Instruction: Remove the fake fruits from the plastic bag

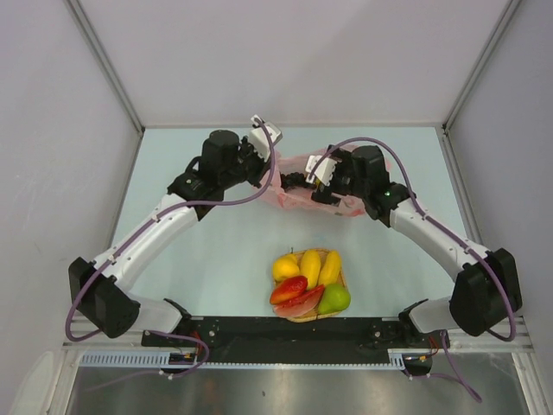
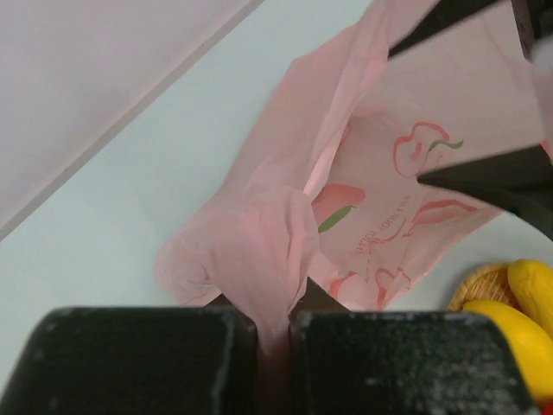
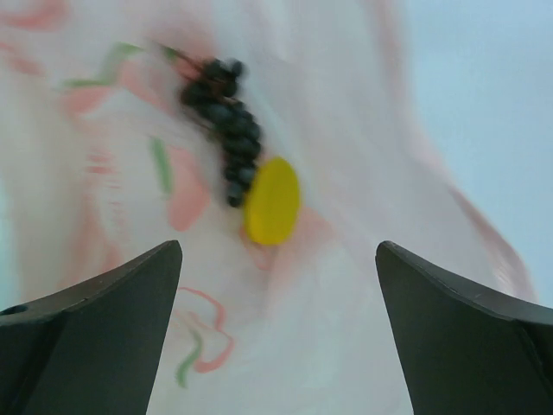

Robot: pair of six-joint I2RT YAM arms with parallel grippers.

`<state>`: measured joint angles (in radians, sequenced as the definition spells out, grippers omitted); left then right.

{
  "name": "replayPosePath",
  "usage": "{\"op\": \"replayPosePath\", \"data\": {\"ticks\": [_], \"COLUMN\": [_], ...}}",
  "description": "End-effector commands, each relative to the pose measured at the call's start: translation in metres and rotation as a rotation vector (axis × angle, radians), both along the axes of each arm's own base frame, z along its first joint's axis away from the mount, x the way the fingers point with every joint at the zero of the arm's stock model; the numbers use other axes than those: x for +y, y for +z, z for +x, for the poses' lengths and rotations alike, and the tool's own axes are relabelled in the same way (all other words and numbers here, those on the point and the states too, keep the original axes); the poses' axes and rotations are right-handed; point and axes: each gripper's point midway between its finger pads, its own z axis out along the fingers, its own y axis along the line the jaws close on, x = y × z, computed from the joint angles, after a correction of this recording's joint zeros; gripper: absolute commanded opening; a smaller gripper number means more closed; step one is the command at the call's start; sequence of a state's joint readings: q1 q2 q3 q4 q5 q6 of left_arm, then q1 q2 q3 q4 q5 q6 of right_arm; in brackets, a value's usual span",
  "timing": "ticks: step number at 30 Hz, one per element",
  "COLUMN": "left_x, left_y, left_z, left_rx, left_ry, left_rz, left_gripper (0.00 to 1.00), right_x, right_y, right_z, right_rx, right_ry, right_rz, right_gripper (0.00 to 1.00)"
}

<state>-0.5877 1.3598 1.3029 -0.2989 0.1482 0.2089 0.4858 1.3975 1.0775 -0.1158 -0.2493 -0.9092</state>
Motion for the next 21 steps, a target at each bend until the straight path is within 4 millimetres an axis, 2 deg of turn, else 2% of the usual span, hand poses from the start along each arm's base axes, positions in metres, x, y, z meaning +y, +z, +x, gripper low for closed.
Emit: {"op": "replayPosePath", "data": {"ticks": [1,5,11,16,17,19,20,21], "left_x": [0.002,0.006,0.008,0.006,0.004,0.004,0.003,0.003], "left_y": [0.020,0.026,0.036,0.038,0.038,0.038,0.041,0.041], "left_z": [0.009,0.017,0.022,0.022,0.021,0.020,0.019,0.018], "left_rx": [-0.049,-0.068,-0.087,-0.091,-0.090,-0.095,-0.100,-0.100], "left_ry": [0.033,0.063,0.074,0.055,0.046,0.036,0.028,0.022], "left_rz": [-0.044,-0.051,-0.064,-0.063,-0.064,-0.057,-0.060,-0.058], "left_gripper": [0.00,0.00,0.00,0.00,0.00,0.00,0.00,0.00], "right_x": [0.025,0.024,0.024,0.023,0.022,0.020,0.016,0.015], "right_y": [-0.019,-0.027,-0.026,-0.022,-0.032,-0.037,-0.050,-0.054], "right_z": [-0.051,-0.064,-0.063,-0.050,-0.045,-0.034,-0.026,-0.021], "right_rx": [0.145,0.191,0.192,0.164,0.181,0.168,0.184,0.179], "right_ry": [0.196,0.244,0.264,0.261,0.252,0.239,0.218,0.208], "right_rz": [-0.018,-0.039,-0.020,-0.012,-0.031,-0.067,-0.099,-0.114], "right_gripper": [1.00,0.98,0.78,0.66,0.61,0.53,0.46,0.42]}}
